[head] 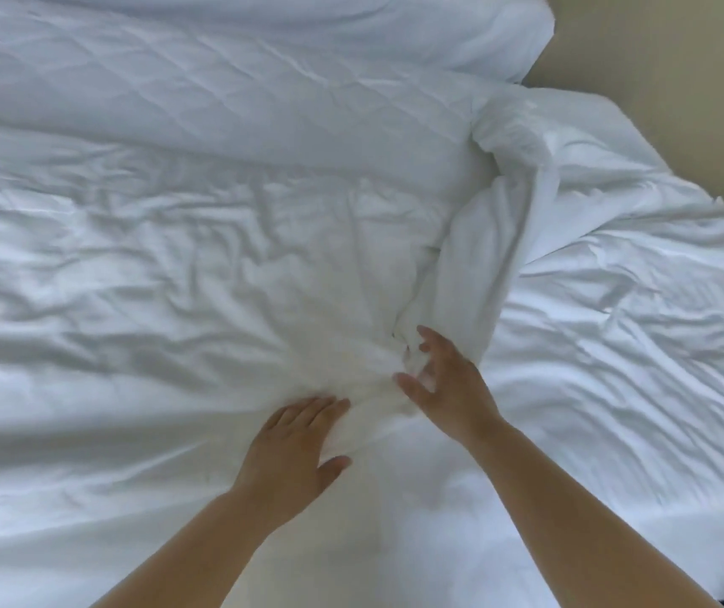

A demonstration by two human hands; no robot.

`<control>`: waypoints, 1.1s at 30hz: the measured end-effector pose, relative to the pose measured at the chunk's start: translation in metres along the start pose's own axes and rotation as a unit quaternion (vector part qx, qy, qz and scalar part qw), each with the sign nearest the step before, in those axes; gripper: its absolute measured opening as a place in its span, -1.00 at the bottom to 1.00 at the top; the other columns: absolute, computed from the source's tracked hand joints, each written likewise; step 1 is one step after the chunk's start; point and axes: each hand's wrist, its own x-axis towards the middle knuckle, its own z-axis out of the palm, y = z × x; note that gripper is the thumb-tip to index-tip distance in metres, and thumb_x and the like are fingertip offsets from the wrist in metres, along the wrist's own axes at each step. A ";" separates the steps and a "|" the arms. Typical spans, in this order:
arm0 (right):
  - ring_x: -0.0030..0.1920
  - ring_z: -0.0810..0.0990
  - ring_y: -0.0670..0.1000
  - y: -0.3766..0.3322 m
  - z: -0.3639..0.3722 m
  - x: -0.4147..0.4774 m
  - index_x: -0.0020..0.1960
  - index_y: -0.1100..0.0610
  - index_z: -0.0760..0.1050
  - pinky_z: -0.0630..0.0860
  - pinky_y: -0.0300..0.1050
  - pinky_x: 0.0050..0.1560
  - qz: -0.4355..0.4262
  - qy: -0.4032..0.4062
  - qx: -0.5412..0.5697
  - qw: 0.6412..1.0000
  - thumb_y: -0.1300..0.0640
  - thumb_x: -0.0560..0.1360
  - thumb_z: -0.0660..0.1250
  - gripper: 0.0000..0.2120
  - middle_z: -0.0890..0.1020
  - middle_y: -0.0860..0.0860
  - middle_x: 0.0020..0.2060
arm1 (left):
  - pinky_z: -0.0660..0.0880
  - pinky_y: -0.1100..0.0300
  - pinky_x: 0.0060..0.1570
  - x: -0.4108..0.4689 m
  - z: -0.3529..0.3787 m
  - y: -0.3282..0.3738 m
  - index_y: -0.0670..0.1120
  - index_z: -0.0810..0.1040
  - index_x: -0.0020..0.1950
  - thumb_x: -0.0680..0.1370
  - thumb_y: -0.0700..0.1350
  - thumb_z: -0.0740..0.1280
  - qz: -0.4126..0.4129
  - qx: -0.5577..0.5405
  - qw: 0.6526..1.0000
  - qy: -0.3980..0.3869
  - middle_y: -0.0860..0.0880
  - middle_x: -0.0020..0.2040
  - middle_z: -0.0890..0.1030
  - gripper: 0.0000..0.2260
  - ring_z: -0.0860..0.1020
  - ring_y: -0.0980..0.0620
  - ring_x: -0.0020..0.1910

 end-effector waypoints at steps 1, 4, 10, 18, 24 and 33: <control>0.33 0.34 0.03 0.000 -0.007 0.007 0.47 0.10 0.10 0.22 -0.12 0.34 0.037 0.062 0.016 0.997 -0.10 0.49 0.27 -0.33 0.34 0.01 0.35 | 0.45 0.38 -0.05 0.006 0.002 0.006 0.10 0.46 0.11 0.30 0.22 0.03 0.000 -0.018 1.000 -0.015 0.18 -0.10 0.66 -0.52 0.64 0.22 -0.12; 0.43 0.13 0.10 0.003 -0.031 0.043 0.49 0.13 0.00 0.08 -0.03 0.40 0.146 0.161 -0.036 0.975 -0.09 0.48 0.28 -0.26 0.14 0.08 0.45 | 0.49 0.42 -0.17 0.016 0.012 0.023 0.12 0.64 -0.04 0.31 0.22 0.02 -0.008 -0.043 0.998 -0.033 0.24 -0.18 0.65 -0.53 0.62 0.29 -0.19; 0.43 0.16 0.18 0.026 -0.071 0.132 0.51 0.06 -0.26 0.27 0.04 0.32 0.239 0.153 0.045 0.958 0.03 0.49 0.32 -0.13 -0.15 0.11 0.50 | 0.00 0.43 0.33 0.020 0.042 0.035 -0.05 0.67 -0.04 0.60 0.19 -0.20 -0.046 -0.015 0.999 0.024 0.06 -0.16 0.69 -0.34 0.67 0.11 -0.19; 0.29 0.39 -0.03 0.125 -0.096 0.085 0.39 0.08 0.26 0.31 -0.36 0.21 0.110 0.277 0.361 0.884 0.36 0.49 0.20 -0.49 0.43 -0.03 0.26 | 0.49 0.24 -0.50 0.057 0.042 0.099 0.04 0.42 0.09 0.36 0.00 0.11 -0.159 0.015 0.970 0.186 -0.05 -0.29 0.68 -0.67 0.59 0.07 -0.36; -0.15 0.45 -0.42 0.216 -0.051 -0.046 0.18 -0.30 0.29 0.30 -0.65 -0.09 0.142 0.238 0.405 0.871 -0.11 0.09 0.22 -0.37 0.41 -0.02 0.08 | 0.36 0.27 -0.20 0.037 0.046 0.123 0.11 0.39 0.09 0.30 -0.07 0.10 -0.145 -0.009 0.982 0.121 0.07 -0.04 0.51 -0.63 0.45 0.12 -0.15; 0.50 -0.11 0.07 0.222 -0.143 0.068 0.51 0.10 -0.04 -0.07 0.05 0.45 0.103 0.230 0.110 0.962 -0.05 0.44 0.35 -0.19 -0.09 0.06 0.51 | -0.06 0.20 0.39 0.150 0.107 0.189 -0.02 0.34 0.28 0.34 0.33 0.08 -0.026 0.089 0.996 -0.013 -0.06 0.20 0.57 -0.37 0.32 0.07 0.30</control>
